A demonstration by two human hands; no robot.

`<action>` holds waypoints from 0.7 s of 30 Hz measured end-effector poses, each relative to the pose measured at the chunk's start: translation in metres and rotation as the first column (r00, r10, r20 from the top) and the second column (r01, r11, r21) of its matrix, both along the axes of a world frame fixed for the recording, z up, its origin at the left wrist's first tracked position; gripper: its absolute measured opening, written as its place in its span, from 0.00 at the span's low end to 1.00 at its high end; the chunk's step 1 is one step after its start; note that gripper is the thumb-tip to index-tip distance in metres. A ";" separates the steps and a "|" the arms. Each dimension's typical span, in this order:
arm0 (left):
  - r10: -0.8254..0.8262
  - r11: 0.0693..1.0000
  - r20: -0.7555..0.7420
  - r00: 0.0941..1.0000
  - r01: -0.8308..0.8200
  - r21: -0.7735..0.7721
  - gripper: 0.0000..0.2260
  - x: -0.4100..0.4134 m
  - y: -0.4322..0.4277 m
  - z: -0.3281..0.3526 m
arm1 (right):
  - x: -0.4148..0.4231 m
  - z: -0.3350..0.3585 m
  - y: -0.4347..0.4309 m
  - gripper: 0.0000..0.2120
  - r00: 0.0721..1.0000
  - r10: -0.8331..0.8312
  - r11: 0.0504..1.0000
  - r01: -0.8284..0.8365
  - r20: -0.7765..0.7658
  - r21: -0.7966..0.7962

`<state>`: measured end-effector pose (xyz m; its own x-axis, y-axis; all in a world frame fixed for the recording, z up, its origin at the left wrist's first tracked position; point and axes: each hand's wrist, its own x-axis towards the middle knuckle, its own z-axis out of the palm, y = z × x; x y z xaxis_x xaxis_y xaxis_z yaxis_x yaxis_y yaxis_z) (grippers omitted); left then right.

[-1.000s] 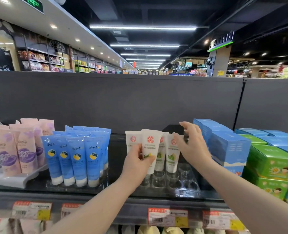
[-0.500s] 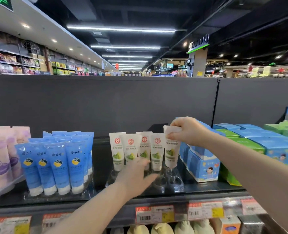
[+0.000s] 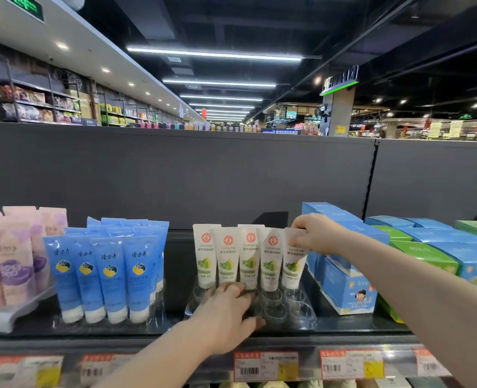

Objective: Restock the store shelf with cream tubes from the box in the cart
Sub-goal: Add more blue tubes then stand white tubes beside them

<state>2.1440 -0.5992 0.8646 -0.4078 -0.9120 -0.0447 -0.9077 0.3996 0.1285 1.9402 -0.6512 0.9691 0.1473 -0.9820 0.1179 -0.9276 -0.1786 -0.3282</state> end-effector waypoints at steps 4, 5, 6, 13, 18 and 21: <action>-0.011 1.000 0.008 1.000 0.011 -0.001 0.26 0.000 0.000 0.001 | 0.003 0.006 -0.003 0.10 0.997 0.004 0.998 0.001 -0.078 0.063; -0.013 1.000 0.015 1.000 0.013 -0.004 0.26 0.000 0.000 0.001 | 0.003 0.008 -0.004 0.10 0.996 0.002 0.996 0.005 -0.088 0.085; -0.015 1.000 0.021 1.000 0.016 -0.011 0.27 0.000 0.000 0.001 | 0.004 0.010 -0.005 0.10 0.995 0.004 0.994 0.007 -0.100 0.105; -0.039 0.998 0.029 0.999 0.041 -0.052 0.26 0.002 -0.002 -0.004 | 0.005 0.017 -0.010 0.06 0.988 0.022 0.988 0.002 -0.150 0.155; -0.036 0.998 0.016 0.999 0.036 -0.042 0.26 0.001 -0.001 -0.004 | 0.007 0.015 -0.013 0.05 0.991 0.004 0.989 0.016 -0.132 0.149; -0.044 0.998 0.013 0.999 0.044 -0.048 0.25 0.002 -0.001 -0.004 | 0.005 0.016 -0.014 0.05 0.989 0.014 0.987 0.010 -0.147 0.159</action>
